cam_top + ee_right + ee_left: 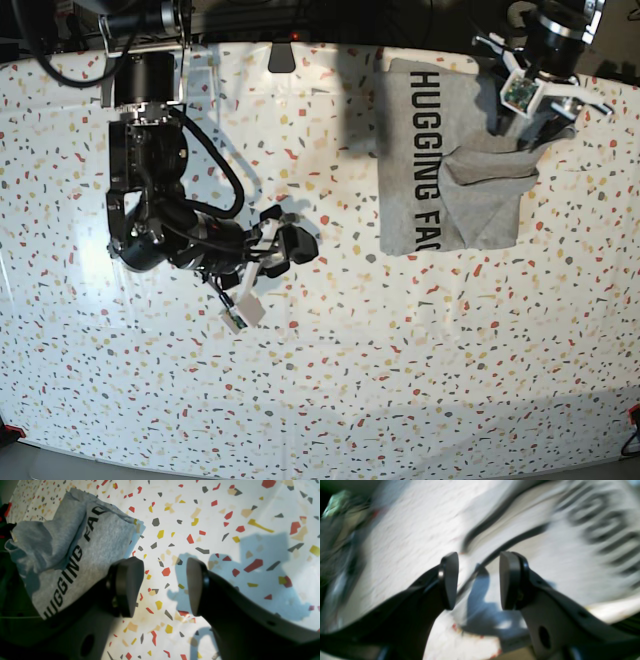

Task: Fold the T-shirt properly

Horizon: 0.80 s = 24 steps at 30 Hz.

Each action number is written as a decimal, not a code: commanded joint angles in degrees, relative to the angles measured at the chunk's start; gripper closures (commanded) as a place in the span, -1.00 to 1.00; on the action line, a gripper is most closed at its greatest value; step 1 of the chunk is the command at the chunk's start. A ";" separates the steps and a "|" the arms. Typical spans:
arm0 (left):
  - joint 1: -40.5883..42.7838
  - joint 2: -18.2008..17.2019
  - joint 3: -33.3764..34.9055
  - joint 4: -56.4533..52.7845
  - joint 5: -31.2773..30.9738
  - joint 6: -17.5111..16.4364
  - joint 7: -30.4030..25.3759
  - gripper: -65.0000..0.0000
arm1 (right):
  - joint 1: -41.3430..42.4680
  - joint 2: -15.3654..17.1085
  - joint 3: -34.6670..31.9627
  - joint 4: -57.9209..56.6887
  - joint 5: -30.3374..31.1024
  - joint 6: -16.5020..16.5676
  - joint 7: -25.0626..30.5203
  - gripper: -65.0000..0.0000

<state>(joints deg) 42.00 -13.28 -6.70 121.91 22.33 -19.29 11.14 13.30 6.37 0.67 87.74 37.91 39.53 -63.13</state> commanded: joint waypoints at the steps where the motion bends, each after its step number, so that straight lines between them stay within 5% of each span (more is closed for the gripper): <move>1: -0.66 -0.22 -0.22 1.20 -1.03 -1.77 -1.27 0.20 | 1.42 0.13 0.11 0.94 1.31 0.47 0.90 0.03; 3: -2.82 -0.22 -0.09 1.20 -1.42 -6.03 -1.38 0.20 | 1.42 0.13 0.11 0.94 1.31 0.47 0.90 0.03; 9: -7.39 -0.26 6.88 1.09 1.18 -8.20 3.30 0.20 | 1.44 0.13 0.11 0.94 1.29 0.47 0.87 0.03; 13: -8.94 -0.24 12.26 -0.02 6.16 -8.11 4.26 0.20 | 1.42 0.15 0.11 0.94 1.29 0.47 0.02 0.03; 24: -16.72 -0.24 12.85 -13.53 6.38 -2.56 4.70 0.20 | 1.42 0.13 0.11 0.94 1.31 0.47 -2.32 0.03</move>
<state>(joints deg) 25.45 -13.32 6.33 107.44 28.86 -22.50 16.75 13.30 6.35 0.67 87.74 37.93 39.53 -66.35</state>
